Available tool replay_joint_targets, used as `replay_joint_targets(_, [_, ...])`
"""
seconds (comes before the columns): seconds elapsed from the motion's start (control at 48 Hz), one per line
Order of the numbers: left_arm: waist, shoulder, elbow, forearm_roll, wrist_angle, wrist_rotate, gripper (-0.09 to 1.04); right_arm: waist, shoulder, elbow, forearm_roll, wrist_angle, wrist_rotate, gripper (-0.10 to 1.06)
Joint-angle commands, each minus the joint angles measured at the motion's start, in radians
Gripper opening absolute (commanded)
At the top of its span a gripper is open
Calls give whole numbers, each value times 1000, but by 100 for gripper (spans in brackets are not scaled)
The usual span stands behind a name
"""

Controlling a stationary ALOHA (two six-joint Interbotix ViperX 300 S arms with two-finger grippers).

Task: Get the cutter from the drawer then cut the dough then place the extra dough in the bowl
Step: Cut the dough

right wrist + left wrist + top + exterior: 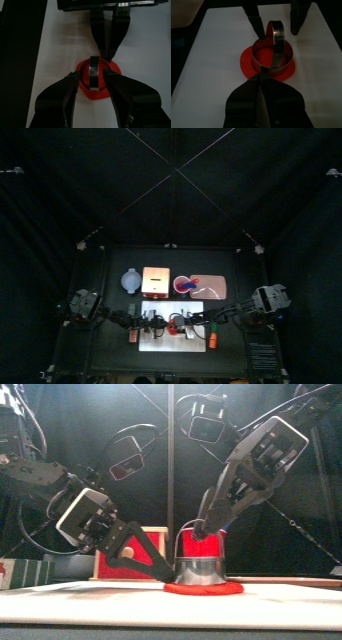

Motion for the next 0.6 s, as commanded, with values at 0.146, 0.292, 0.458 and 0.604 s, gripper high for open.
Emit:
replay_joint_targets(0.146, [15, 8, -15, -2, 66, -5, 53, -2, -15, -29, -18, 21, 2, 79])
replay_joint_targets(0.292, [15, 12, -15, -6, 69, -6, 53, -6, -14, -35, -25, 25, 3, 78])
replay_joint_targets(0.458, [17, 12, -17, -6, 67, -5, 53, -23, -5, -38, -28, 25, 2, 73])
replay_joint_targets(0.604, [15, 12, -20, -6, 69, -5, 53, -34, 2, -41, -41, 25, 2, 65])
